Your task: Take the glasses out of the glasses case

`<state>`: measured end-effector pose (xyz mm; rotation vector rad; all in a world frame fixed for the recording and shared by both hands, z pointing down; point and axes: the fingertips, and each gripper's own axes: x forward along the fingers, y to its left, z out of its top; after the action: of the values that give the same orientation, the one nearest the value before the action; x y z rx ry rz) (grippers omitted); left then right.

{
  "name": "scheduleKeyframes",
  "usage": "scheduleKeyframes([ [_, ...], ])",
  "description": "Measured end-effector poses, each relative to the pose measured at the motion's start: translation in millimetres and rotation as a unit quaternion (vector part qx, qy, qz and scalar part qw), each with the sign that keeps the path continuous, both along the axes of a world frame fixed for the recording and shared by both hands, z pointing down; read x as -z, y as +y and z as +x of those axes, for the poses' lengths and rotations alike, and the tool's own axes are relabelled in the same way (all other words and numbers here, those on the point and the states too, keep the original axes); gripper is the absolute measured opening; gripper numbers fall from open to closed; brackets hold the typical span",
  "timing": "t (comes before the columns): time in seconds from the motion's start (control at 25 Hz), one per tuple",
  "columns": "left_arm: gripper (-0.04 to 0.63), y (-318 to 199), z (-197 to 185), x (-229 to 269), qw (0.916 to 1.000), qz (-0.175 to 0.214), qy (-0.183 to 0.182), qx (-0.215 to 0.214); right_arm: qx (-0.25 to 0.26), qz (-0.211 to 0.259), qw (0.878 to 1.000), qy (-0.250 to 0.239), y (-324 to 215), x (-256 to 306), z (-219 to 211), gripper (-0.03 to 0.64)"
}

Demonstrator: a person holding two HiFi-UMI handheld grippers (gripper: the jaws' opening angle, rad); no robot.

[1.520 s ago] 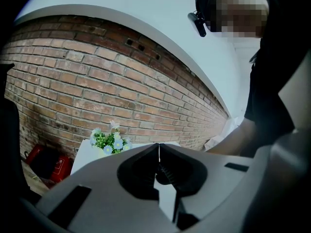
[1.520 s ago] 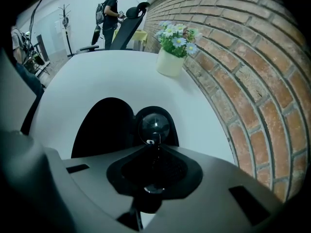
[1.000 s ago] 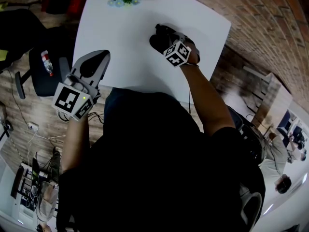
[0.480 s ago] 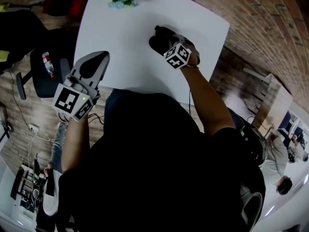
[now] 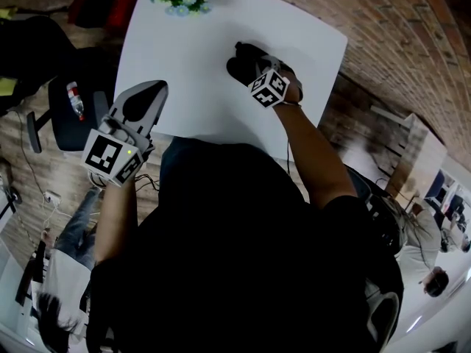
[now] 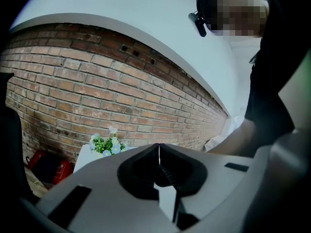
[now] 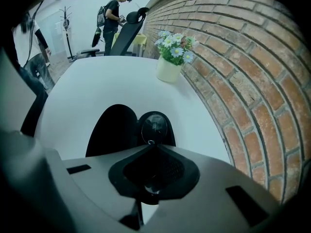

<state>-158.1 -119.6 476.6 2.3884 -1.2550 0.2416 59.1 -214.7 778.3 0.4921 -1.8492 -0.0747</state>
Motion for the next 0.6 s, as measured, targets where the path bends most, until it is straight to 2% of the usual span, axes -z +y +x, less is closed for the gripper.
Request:
scheduleKeyframes([
  [0.6,0.012,11.0,5.0,20.9,0.9998,0.020,-0.010,0.000,-0.006,0.019,1.000,-0.018,2.6,27.3,2.8,0.025],
])
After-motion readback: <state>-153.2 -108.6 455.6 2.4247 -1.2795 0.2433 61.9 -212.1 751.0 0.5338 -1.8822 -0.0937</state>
